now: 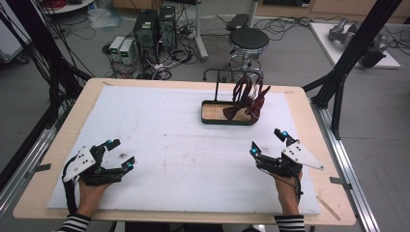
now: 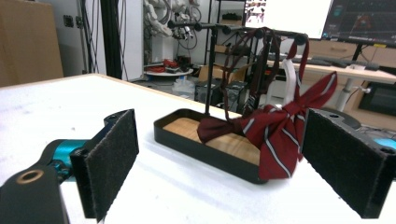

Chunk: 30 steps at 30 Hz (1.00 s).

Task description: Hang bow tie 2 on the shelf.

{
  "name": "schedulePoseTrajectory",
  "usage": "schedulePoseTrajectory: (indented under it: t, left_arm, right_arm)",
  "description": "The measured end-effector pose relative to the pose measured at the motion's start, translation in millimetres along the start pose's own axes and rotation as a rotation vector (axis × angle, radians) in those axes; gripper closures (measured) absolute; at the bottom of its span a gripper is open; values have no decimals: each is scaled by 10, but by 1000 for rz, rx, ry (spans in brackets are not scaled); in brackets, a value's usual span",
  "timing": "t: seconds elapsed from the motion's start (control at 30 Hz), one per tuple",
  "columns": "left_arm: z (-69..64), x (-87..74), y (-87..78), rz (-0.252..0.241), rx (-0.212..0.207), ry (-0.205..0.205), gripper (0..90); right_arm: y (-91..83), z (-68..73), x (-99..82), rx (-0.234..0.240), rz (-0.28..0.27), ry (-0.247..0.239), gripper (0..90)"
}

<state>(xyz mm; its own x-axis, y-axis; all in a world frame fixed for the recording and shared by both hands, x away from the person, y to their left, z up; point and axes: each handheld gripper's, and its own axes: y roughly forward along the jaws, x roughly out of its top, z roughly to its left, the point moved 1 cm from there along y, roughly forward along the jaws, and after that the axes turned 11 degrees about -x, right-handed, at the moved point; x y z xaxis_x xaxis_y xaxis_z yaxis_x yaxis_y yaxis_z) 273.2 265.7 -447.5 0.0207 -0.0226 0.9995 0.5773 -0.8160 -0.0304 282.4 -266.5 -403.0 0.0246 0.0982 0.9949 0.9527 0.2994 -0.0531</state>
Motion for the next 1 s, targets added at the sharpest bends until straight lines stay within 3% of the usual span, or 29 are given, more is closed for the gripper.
schedulePoseTrajectory:
  t: [0.33,0.7,1.0]
  left_arm:
    - [-34,-54,-42,-12,9,1,158]
    - [-38,-63,-57,-39,22,3,158]
    - [-50,-70,-69,-50,23,15,158]
  right_arm:
    - [-153,72,-280,45,-27,-28,108]
    - [-138,46,-461,11,-42,-19,108]
    - [-131,45,-513,14,-42,-7,107]
